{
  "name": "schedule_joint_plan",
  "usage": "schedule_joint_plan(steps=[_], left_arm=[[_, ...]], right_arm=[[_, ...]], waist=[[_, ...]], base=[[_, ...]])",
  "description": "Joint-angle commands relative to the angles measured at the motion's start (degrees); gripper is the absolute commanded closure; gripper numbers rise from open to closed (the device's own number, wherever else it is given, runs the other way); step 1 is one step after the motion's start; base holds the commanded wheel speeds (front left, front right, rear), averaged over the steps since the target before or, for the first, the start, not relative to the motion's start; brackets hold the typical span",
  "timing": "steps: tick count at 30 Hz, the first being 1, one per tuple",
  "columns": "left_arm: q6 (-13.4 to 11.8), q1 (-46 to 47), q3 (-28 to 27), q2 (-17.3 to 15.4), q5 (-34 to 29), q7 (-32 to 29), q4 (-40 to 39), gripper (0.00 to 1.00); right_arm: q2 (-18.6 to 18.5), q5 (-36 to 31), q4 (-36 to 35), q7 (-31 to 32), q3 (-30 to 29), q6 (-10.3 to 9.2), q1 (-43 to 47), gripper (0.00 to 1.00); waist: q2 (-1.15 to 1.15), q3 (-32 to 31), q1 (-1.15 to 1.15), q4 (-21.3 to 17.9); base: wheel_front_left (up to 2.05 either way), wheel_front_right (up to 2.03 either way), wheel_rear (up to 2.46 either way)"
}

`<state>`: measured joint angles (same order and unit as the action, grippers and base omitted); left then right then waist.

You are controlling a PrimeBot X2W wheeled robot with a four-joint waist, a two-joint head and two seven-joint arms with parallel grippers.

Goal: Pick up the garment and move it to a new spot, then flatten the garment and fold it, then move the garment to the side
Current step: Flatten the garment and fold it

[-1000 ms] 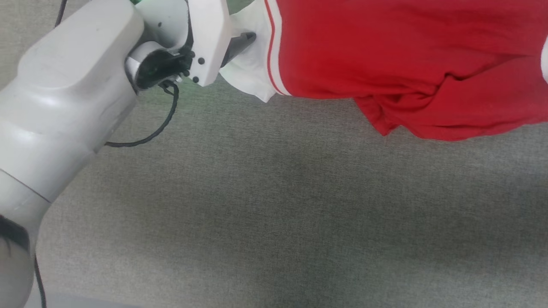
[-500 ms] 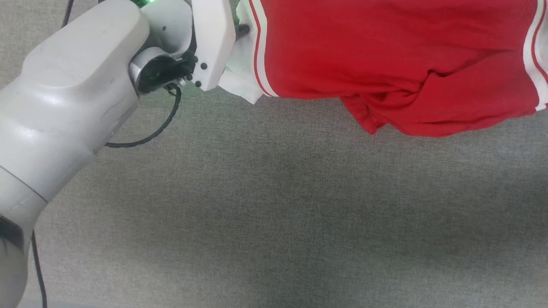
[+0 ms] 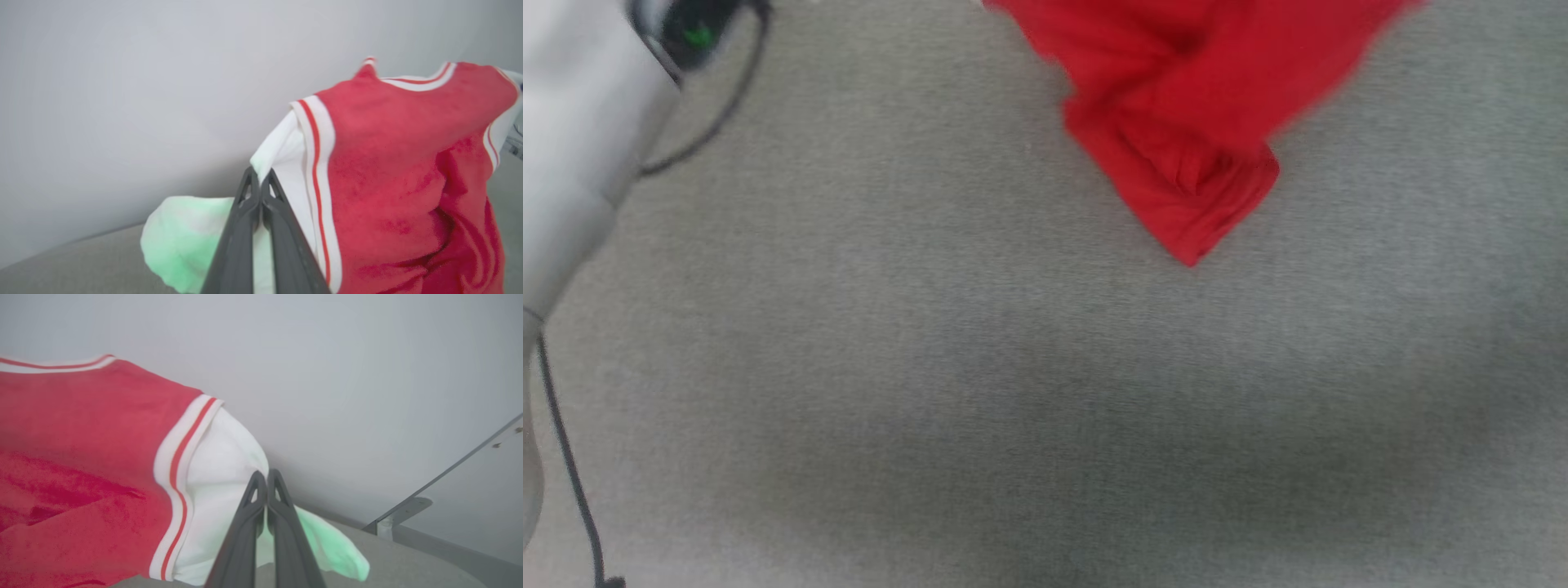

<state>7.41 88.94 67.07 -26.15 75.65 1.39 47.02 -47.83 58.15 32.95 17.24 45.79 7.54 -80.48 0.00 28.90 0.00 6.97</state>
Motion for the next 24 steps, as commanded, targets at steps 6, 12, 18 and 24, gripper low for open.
schedule_joint_plan(steps=[6, 12, 18, 24], left_arm=[[-1.17, 8.91, -5.85, 1.56, 1.44, 10.08, 11.19, 1.0], [-1.75, 20.21, -11.62, 2.66, 0.93, 13.67, 17.44, 1.0], [-0.09, 19.75, -15.82, 4.52, 0.89, 13.83, 17.57, 1.0], [0.04, 6.43, -14.27, 1.67, 5.01, 11.52, 7.64, 1.0]], right_arm=[[10.99, -4.26, 15.52, -9.87, -7.59, -0.12, -11.18, 1.0], [20.11, -10.87, 30.96, -21.89, -13.41, -0.13, -25.18, 1.0], [22.13, -13.56, 36.78, -22.43, -12.56, -0.13, -28.39, 1.0], [19.58, -10.06, 29.04, -17.31, -7.62, -0.11, -17.24, 1.0]], waist=[[0.0, 0.27, 0.0, -3.38], [0.0, 0.88, 0.0, -5.29], [0.0, 0.52, 0.0, -4.37], [0.0, -0.08, 0.0, -3.48]], base=[[0.0, 0.0, 0.0], [0.0, 0.0, 0.0], [0.0, 0.0, 0.0], [0.0, 0.0, 0.0]])
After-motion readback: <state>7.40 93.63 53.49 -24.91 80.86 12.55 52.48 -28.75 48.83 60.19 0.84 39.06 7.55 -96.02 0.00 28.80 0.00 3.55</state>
